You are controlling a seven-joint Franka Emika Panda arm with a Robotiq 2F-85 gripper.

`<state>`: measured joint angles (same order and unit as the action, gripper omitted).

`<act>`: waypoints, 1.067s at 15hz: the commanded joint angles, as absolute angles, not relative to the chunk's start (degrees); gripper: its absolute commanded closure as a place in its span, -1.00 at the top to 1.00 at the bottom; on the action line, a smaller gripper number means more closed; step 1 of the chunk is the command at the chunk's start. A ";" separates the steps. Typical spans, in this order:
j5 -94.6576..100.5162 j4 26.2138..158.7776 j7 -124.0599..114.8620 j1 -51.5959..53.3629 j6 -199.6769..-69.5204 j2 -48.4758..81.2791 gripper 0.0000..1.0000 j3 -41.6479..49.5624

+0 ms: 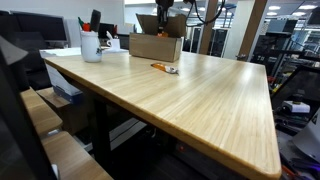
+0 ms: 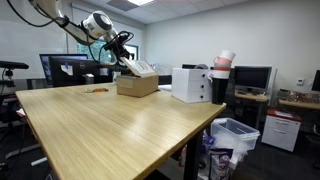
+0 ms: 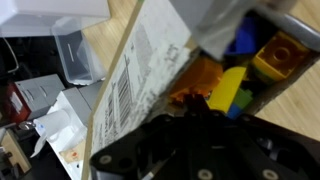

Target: Close the cardboard box

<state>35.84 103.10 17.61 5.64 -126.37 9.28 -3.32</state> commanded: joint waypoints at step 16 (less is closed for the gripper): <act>19.15 95.05 14.37 5.56 -105.59 5.23 -0.95 -4.40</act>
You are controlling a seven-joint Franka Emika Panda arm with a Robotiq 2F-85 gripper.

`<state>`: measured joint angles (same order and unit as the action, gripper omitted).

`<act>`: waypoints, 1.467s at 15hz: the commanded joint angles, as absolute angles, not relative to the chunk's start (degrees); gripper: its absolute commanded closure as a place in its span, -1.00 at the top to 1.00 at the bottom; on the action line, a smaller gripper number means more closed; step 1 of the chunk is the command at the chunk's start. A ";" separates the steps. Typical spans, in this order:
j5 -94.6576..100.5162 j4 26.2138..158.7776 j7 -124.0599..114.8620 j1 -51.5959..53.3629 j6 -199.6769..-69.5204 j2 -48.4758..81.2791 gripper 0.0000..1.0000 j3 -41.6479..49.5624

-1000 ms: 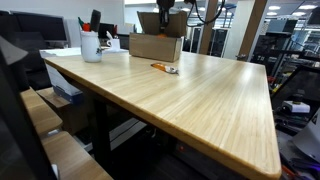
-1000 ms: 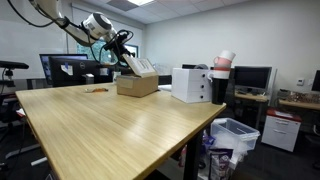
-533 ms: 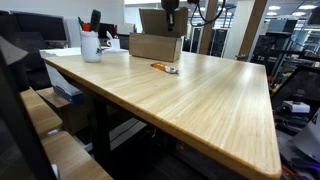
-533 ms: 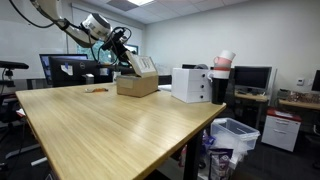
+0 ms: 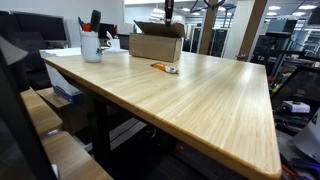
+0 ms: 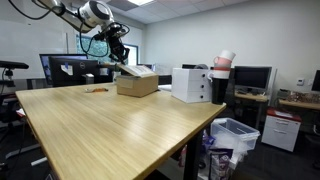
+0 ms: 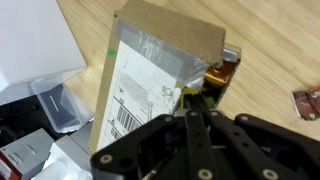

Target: Close the cardboard box

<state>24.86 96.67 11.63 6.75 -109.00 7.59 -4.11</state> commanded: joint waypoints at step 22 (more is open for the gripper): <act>-2.31 91.36 11.98 0.23 -111.84 12.72 -0.97 -1.10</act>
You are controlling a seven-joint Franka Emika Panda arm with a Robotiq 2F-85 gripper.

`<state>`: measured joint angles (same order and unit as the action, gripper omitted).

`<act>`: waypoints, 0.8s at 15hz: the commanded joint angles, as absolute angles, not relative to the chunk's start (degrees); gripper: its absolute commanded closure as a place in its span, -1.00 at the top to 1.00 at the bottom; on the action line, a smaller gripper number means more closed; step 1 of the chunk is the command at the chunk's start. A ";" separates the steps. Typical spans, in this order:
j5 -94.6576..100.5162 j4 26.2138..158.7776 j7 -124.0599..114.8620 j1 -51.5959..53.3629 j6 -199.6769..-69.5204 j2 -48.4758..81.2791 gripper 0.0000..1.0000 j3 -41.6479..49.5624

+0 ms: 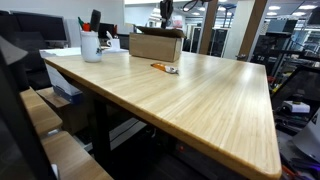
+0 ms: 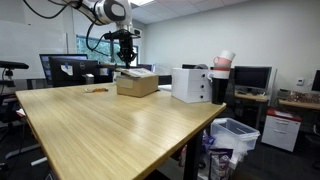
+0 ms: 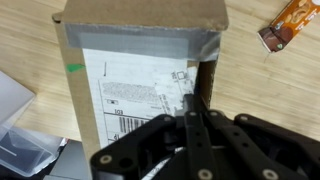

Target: Close the cardboard box

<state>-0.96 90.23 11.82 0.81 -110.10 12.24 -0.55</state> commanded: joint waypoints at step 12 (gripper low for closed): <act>-1.06 90.53 15.64 -0.55 -103.77 16.07 -0.97 -1.67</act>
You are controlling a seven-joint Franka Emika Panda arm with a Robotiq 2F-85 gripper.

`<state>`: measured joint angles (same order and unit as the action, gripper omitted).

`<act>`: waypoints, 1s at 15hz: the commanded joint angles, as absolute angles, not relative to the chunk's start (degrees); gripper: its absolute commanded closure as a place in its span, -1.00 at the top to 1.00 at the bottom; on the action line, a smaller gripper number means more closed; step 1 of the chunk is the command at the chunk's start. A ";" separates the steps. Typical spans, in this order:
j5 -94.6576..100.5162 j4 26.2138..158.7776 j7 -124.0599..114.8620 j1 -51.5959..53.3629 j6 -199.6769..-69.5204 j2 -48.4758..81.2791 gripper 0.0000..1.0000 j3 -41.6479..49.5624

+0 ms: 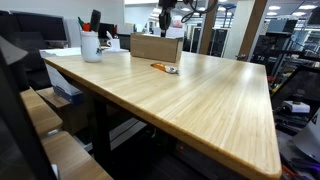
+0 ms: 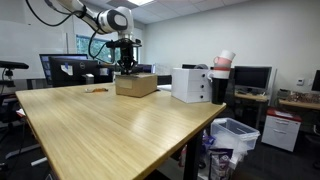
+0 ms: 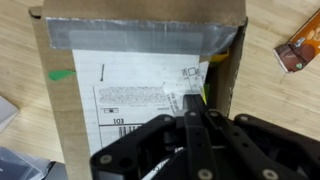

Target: Close the cardboard box

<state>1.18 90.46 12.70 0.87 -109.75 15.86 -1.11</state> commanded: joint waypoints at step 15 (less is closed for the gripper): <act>-17.60 92.81 -2.37 -4.61 -91.27 11.80 -0.97 2.38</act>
